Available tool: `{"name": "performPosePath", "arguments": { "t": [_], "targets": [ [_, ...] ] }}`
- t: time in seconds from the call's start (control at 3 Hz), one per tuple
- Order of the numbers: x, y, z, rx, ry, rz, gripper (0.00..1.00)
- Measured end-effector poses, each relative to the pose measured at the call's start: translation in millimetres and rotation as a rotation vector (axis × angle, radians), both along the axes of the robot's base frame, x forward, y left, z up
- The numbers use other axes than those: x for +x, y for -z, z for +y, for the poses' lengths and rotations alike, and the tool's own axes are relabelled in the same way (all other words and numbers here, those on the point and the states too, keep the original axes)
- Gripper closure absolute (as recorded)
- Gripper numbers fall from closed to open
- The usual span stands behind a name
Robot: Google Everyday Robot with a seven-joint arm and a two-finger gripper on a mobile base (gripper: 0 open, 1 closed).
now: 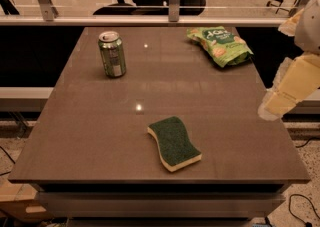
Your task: Move sponge near green can
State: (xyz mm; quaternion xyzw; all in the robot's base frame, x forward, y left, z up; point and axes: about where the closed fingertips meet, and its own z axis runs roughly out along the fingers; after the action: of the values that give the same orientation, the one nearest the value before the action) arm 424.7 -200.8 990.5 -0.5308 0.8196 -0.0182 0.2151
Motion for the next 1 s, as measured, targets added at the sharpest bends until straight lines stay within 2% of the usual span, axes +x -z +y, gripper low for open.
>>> {"name": "performPosePath", "arguments": {
  "t": [0.33,0.67,1.0],
  "targets": [
    [-2,11,10,0.107,0.077,0.021,0.00],
    [-4,25,25,0.211,0.128,0.063,0.00],
    [-5,30,35,0.268,0.174,0.095,0.00]
  ]
}}
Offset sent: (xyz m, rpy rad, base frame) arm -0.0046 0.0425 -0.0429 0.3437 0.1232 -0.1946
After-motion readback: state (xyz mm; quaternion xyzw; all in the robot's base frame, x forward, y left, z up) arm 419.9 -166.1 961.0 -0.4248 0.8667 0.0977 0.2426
